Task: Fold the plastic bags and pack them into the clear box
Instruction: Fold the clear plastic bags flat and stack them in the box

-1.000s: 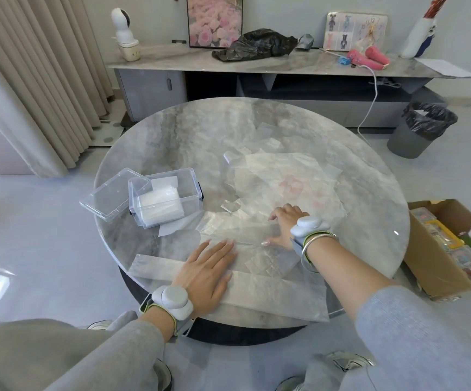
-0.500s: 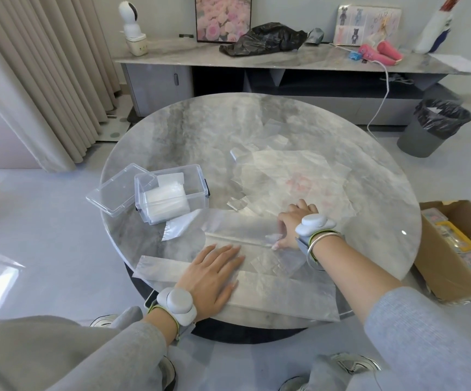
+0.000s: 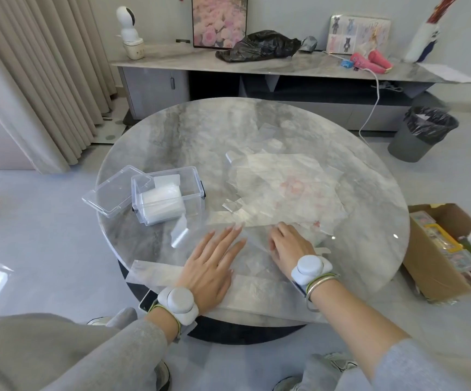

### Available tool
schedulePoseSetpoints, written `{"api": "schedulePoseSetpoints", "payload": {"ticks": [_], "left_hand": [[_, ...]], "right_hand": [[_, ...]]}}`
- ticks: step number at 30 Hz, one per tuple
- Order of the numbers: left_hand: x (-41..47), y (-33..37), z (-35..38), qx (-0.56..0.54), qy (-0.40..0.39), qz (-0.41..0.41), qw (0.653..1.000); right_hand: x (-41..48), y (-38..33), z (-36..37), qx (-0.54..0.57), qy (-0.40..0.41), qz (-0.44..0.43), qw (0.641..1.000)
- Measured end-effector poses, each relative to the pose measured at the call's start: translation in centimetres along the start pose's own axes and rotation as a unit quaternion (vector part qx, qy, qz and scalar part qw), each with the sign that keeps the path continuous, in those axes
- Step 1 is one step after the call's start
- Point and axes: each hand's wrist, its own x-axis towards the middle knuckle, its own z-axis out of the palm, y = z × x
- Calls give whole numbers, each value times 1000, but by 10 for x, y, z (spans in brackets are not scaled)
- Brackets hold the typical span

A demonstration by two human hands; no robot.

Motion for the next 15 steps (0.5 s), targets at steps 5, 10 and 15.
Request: {"api": "schedulePoseSetpoints", "payload": {"ticks": [5, 10, 15], "left_hand": [[15, 2, -1, 86, 21, 3, 996], [-1, -10, 22, 108, -25, 51, 993], [-7, -16, 25, 83, -84, 36, 992]], "right_hand": [[-13, -2, 8, 11, 26, -33, 999], [-18, -1, 10, 23, 43, -32, 998], [-40, -4, -5, 14, -51, -33, 998]]}}
